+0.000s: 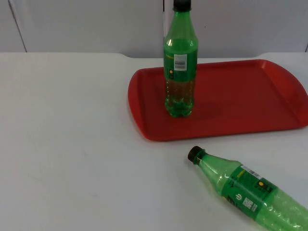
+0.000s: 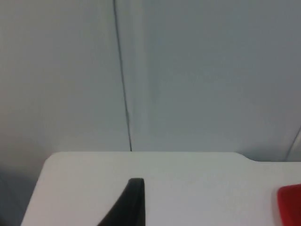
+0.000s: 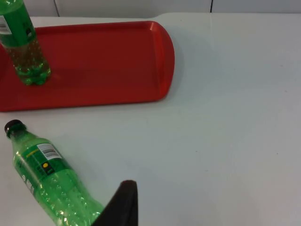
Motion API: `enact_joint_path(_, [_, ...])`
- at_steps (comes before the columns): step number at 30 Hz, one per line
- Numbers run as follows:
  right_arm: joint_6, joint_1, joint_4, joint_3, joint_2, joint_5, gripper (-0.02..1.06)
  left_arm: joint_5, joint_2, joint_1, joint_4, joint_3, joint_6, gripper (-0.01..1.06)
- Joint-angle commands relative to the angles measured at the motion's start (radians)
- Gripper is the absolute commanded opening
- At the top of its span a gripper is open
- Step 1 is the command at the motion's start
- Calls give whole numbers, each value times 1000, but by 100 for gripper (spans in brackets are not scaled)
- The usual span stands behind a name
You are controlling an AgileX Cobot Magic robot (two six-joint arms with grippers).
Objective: Place the bottle upright on the tray.
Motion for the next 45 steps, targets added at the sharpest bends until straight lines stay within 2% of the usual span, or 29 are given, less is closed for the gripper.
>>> enact_joint_path(1, [-3,-2,4,3,-2,-4,105,-22,-28,3,-52,32,33,105])
enact_joint_path(4, [-3,-2,4,3,-2,-4,105,-133,-108,-21,-51,161,53,105])
enact_joint_path(5, [-3,-2,4,3,-2,-4,105,-133,-108,-21,-51,161,53,105])
enact_joint_path(9, [-3,-2,4,3,-2,-4,105,-239,-213,-65,-38,297,55,105])
enact_joint_path(16, [-3,-2,4,3,-2,-4,105,-260,-320,-134,-27,382,55,105])
enact_joint_path(25, [-3,-2,4,3,-2,-4,105,-235,-437,-257,-36,480,55,105])
enact_joint_path(32, [-3,-2,4,3,-2,-4,105,-206,-516,-266,-59,574,55,105])
enact_joint_path(36, [-3,-2,4,3,-2,-4,105,-111,-584,-266,-59,591,55,105])
enact_joint_path(42, [-3,-2,4,3,-2,-4,105,-56,-651,-266,-57,591,55,105])
enact_joint_path(45, [-3,-2,4,3,-2,-4,105,20,-703,-266,-57,591,55,105])
